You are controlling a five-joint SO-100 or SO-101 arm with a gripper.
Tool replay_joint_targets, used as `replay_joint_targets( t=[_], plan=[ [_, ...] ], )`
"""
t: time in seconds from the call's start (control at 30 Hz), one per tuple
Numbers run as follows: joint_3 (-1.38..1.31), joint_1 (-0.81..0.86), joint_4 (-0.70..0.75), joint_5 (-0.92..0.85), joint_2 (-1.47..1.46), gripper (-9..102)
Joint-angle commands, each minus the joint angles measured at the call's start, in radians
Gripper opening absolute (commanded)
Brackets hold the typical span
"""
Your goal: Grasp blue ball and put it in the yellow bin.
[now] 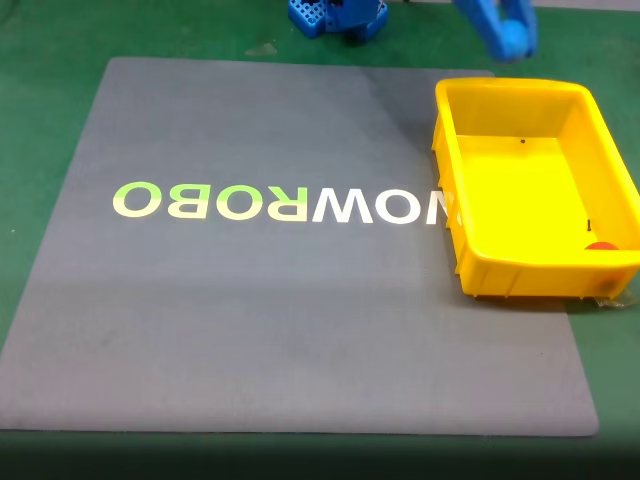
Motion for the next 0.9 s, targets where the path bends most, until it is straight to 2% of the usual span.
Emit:
replay_joint_targets(
  t=[0.0,0.47,0.53,0.63,0.67,0.77,0.87],
  plan=[
    [-0.028,-0.018,-0.069,0.012,-0.023,0],
    [-0.029,-0.003,-0.161,0.054,-0.071,2],
    [-0.029,0.003,-0.181,0.064,-0.078,10],
    [-0.029,0.018,-0.193,0.078,-0.084,36],
    [-0.029,0.025,-0.193,0.080,-0.087,41],
    [-0.029,0.043,-0.192,0.078,-0.092,47],
    [-0.028,0.055,-0.187,0.078,-0.092,48]
  ],
)
